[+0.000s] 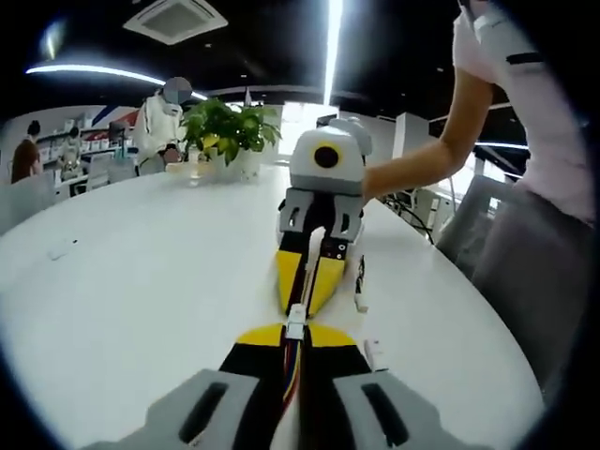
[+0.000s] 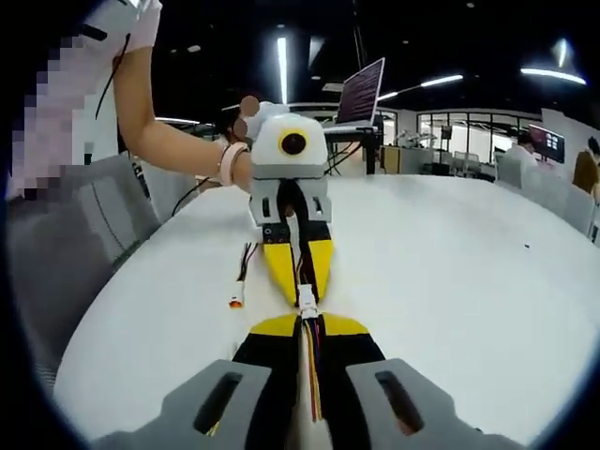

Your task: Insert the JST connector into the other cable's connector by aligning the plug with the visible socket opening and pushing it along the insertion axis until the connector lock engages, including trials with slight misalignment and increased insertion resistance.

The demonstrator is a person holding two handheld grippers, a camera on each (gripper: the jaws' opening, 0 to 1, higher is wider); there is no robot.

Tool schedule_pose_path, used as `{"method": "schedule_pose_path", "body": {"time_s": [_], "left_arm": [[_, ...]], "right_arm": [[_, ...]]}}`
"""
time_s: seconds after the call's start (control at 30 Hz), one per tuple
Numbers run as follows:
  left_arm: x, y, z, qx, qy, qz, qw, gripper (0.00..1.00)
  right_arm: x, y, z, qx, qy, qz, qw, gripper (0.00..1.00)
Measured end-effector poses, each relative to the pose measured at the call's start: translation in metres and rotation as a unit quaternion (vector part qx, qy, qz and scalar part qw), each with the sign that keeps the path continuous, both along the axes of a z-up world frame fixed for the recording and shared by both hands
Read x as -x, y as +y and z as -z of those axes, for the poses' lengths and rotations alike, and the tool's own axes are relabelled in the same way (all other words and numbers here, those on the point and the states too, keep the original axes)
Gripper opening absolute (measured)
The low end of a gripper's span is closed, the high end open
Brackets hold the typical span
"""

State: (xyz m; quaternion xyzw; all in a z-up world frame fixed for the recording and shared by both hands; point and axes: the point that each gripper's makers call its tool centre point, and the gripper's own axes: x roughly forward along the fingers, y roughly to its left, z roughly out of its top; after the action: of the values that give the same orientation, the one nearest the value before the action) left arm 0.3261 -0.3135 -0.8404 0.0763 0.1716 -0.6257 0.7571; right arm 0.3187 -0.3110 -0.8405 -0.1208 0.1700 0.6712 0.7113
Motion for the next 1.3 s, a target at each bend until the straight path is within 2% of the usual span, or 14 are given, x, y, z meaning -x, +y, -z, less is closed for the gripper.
{"method": "schedule_pose_path", "body": {"time_s": [0.33,0.43,0.5,0.6,0.87,0.93,1.03,1.23,1.3], "left_arm": [[-0.008,0.002,0.002,0.009,0.004,-0.011,0.9999,0.02],[-0.011,0.002,0.001,0.018,0.019,-0.019,0.9995,0.04],[-0.011,0.002,0.001,0.018,0.018,-0.021,0.9995,0.05],[-0.011,0.002,0.000,0.021,0.025,-0.027,0.9991,0.07],[-0.014,0.006,-0.002,0.006,0.018,-0.048,0.9987,0.13],[-0.016,0.009,-0.002,0.000,0.023,-0.060,0.9979,0.15],[-0.015,0.012,-0.002,-0.014,0.014,-0.064,0.9977,0.16],[-0.011,0.015,-0.012,0.002,0.012,-0.073,0.9973,0.16],[-0.003,0.014,-0.016,0.001,0.015,-0.074,0.9971,0.16]], "right_arm": [[-0.005,-0.002,0.002,-0.004,0.006,0.010,0.9999,0.05],[-0.006,-0.002,0.002,-0.007,0.008,0.013,0.9999,0.05],[-0.007,-0.002,0.003,-0.007,0.009,0.013,0.9999,0.05],[-0.010,-0.002,0.004,-0.007,0.012,0.020,0.9997,0.10],[-0.017,-0.001,0.006,0.001,0.009,0.031,0.9995,0.16],[-0.018,-0.001,0.004,-0.004,0.004,0.032,0.9995,0.14],[-0.018,-0.002,-0.004,-0.016,0.007,0.037,0.9992,0.15],[-0.020,-0.004,-0.016,-0.025,-0.001,0.045,0.9987,0.18],[-0.017,-0.004,-0.020,-0.024,-0.006,0.047,0.9986,0.19]]}}
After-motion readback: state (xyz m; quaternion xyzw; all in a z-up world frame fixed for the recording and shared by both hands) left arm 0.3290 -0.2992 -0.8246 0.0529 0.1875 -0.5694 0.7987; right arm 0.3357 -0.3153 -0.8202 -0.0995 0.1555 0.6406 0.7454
